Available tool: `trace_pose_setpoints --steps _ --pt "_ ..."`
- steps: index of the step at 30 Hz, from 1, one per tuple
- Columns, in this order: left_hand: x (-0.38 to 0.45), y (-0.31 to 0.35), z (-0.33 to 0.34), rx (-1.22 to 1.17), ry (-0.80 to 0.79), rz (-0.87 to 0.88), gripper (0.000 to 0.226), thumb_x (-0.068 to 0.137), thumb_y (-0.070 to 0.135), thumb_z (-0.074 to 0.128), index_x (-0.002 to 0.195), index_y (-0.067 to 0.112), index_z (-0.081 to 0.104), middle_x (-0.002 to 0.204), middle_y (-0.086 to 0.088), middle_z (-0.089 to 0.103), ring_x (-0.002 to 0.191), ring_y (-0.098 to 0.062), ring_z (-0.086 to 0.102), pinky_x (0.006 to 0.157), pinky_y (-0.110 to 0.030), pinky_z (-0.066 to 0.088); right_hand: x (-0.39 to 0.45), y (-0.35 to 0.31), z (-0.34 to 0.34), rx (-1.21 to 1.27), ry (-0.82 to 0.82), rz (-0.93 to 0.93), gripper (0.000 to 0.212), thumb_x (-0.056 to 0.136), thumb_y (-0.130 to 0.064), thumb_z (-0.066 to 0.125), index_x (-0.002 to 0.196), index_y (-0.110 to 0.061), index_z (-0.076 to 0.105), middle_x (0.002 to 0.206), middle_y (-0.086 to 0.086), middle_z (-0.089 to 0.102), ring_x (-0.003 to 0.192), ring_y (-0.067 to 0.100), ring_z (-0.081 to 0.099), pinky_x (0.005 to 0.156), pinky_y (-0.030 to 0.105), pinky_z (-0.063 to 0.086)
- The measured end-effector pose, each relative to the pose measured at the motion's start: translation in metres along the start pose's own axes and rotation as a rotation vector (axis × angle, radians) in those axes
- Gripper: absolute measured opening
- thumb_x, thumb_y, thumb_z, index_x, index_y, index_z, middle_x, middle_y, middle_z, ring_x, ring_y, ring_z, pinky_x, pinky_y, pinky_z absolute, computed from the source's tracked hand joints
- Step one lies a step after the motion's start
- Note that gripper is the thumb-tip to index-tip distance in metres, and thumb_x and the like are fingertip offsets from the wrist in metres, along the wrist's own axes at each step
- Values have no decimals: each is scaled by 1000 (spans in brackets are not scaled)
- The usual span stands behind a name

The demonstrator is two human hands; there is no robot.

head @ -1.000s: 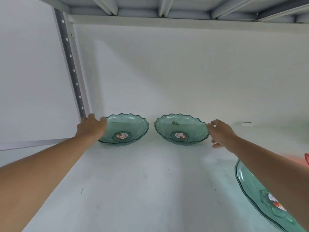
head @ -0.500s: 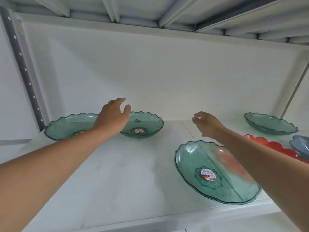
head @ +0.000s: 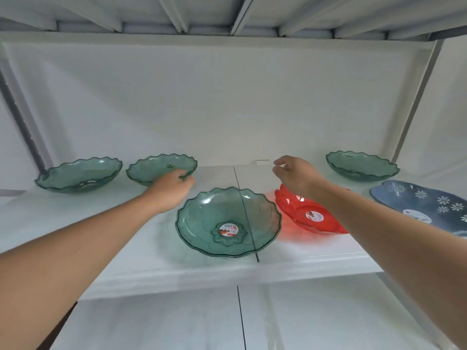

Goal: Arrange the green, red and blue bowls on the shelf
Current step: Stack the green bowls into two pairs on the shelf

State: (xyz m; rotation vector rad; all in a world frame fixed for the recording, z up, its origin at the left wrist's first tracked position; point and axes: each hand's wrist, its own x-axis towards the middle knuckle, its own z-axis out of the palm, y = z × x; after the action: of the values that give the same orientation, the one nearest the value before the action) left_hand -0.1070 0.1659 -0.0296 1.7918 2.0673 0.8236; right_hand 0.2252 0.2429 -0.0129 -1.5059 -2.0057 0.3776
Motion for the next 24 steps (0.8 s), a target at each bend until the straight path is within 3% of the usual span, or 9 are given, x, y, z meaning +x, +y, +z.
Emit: trace_pose_setpoints --steps 2,3,6,9,12,16,20,24 --pt "-5 3 7 -12 -61 -13 35 97 50 42 87 23 62 82 1 65 82 -25 62 69 -34 41 -4 2 -4 11 8 -7 41 105 -36 49 140 -19 63 100 4 76 78 15 67 70 32 51" --pt "-7 4 10 -14 -93 -28 32 97 49 43 82 24 56 77 0 60 74 -24 59 64 -33 39 -6 3 -5 17 10 -14 40 105 -35 50 140 -19 64 100 3 77 79 13 66 70 31 50" --pt "-10 2 19 60 -205 -51 23 105 39 46 94 22 56 88 -6 65 70 -23 59 60 -29 42 -14 3 -4 20 14 -35 39 105 -32 50 138 -18 65 98 6 79 79 11 66 64 25 46" --pt "-7 -2 25 73 -250 -93 22 108 22 42 102 13 61 96 -12 76 67 -29 68 58 -31 51 -21 2 -5 7 9 -43 39 104 -31 50 137 -17 66 102 7 79 85 19 69 64 22 46" --pt "4 0 17 77 -170 -67 25 107 13 40 108 7 64 97 -14 77 70 -28 66 64 -32 52 -24 3 -13 -10 15 -29 39 104 -30 51 138 -17 66 104 5 77 87 22 66 70 31 47" --pt "30 7 -2 91 -69 -64 27 109 12 41 119 4 64 117 -19 70 89 -32 60 72 -33 48 -28 17 -33 -28 60 26 37 104 -29 53 136 -18 67 109 5 76 82 13 63 74 30 43" --pt "61 30 -11 64 10 -7 22 106 13 47 101 5 68 107 -20 71 88 -35 64 65 -32 46 -34 45 -61 -77 95 110 37 103 -29 53 136 -20 68 106 -3 72 87 19 65 75 31 46" --pt "85 80 2 -48 -29 -9 23 107 18 49 105 9 70 91 -13 75 80 -34 67 61 -33 54 -35 83 -95 -152 133 200 35 103 -28 52 130 -16 71 112 3 74 105 29 67 87 34 52"
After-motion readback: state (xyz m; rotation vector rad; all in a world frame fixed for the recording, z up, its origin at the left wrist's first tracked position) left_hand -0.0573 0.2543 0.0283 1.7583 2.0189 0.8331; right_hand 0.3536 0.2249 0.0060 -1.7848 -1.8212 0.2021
